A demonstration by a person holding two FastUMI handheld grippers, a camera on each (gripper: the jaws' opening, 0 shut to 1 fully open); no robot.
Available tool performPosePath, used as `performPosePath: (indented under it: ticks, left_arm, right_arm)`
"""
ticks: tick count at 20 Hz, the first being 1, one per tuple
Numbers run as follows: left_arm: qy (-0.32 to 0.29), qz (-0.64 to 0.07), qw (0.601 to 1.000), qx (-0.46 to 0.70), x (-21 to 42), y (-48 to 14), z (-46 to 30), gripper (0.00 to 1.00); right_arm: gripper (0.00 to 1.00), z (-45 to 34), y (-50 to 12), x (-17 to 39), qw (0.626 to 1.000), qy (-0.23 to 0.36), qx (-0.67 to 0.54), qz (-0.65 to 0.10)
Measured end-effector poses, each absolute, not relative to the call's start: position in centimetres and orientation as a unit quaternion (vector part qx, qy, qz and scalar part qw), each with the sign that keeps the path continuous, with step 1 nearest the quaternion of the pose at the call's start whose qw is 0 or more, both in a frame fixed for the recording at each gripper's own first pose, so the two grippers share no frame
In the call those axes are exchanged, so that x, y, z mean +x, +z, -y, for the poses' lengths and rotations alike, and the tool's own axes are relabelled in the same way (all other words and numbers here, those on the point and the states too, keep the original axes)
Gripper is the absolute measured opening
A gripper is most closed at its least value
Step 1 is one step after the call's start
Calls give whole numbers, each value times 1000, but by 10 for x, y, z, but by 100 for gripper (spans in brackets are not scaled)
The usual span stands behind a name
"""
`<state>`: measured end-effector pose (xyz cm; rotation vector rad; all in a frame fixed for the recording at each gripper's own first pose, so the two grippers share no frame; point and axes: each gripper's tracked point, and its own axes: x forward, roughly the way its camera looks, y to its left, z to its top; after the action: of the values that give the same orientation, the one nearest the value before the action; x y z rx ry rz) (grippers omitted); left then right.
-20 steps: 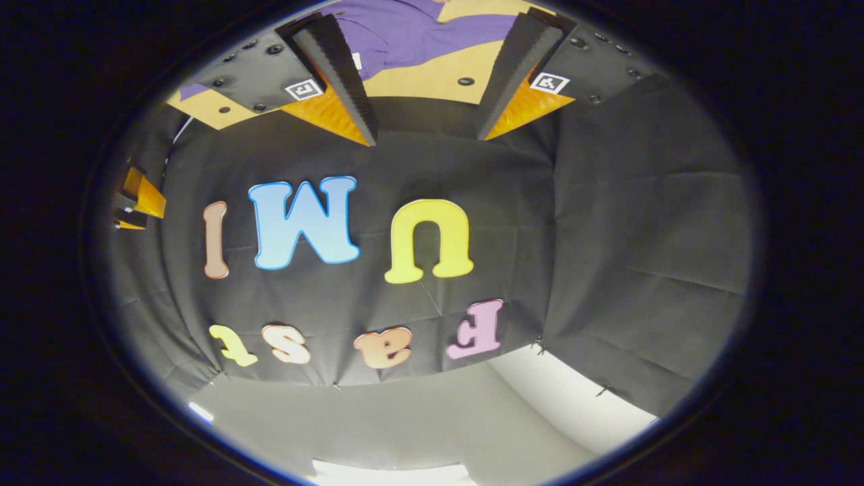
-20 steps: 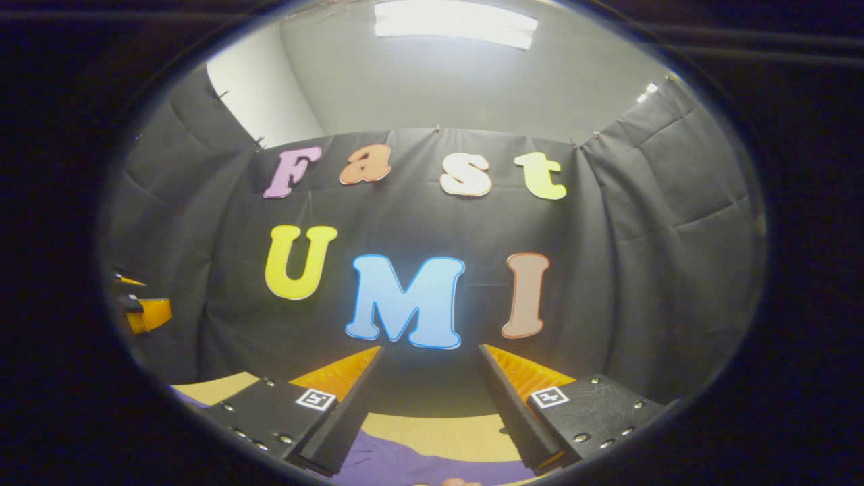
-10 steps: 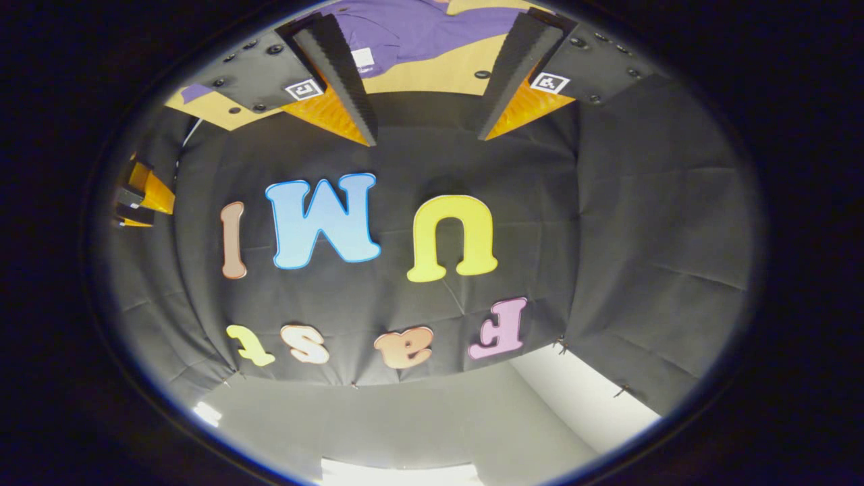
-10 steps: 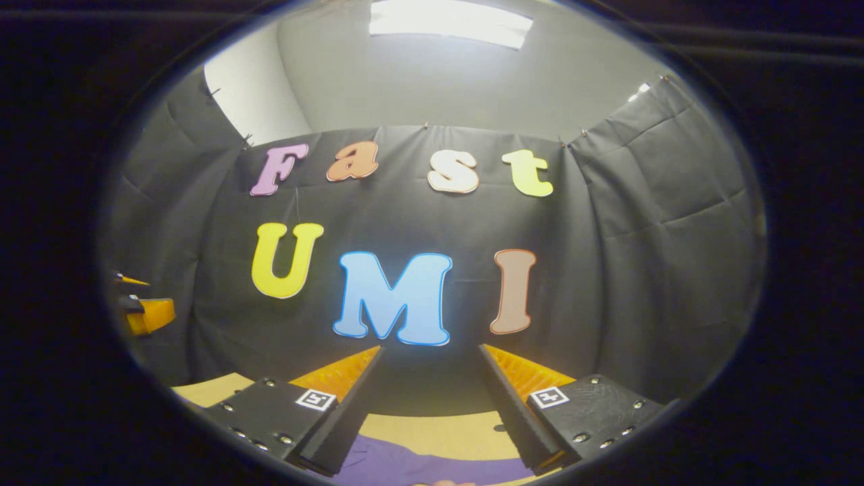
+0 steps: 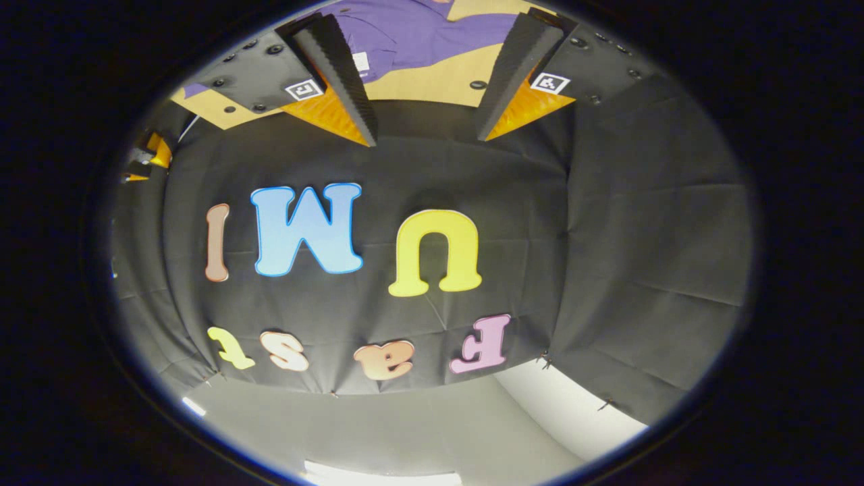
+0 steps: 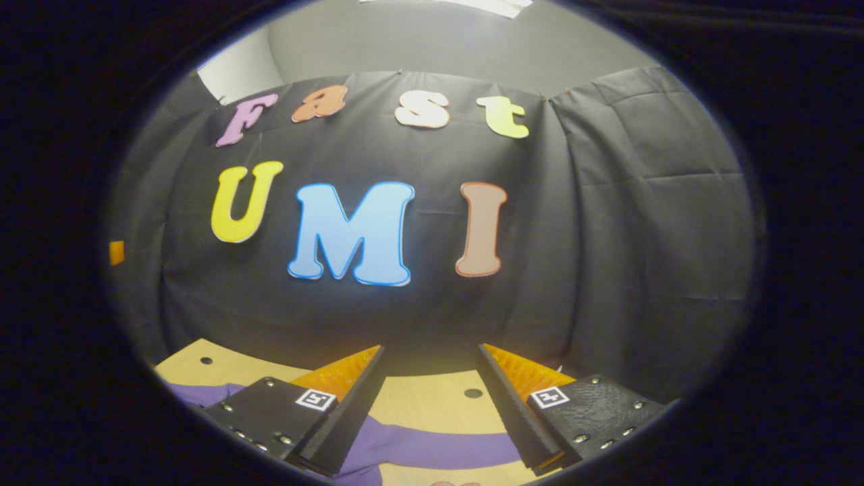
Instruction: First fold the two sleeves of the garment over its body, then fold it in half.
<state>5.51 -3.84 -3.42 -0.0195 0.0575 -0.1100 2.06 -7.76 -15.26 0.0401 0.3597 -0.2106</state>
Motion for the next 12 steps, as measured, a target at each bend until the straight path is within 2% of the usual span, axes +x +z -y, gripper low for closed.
performPosePath:
  ticks: [2,3,4,5,6,7,12]
  left_arm:
    - [-47,-35,998,-11,57,-39,32,100]
    - [-43,-37,998,-12,58,-41,28,95]
    - [-39,-40,998,-15,58,-44,24,100]
    - [-36,-42,998,-17,58,-45,22,100]
    - [-33,-45,998,-19,59,-47,22,95]
    - [-30,-48,998,-20,59,-47,21,100]
    - [-26,-56,998,-21,62,-55,18,100]
  right_arm:
    - [89,97,-182,18,970,-122,28,-207]
    - [89,107,-198,17,965,-132,34,-223]
    - [89,116,-216,13,960,-143,41,-239]
    - [89,125,-235,8,952,-156,47,-258]
    - [89,133,-255,2,945,-168,53,-277]
    - [89,141,-276,-5,936,-180,56,-297]
    - [90,166,-392,-47,885,-211,76,-409]
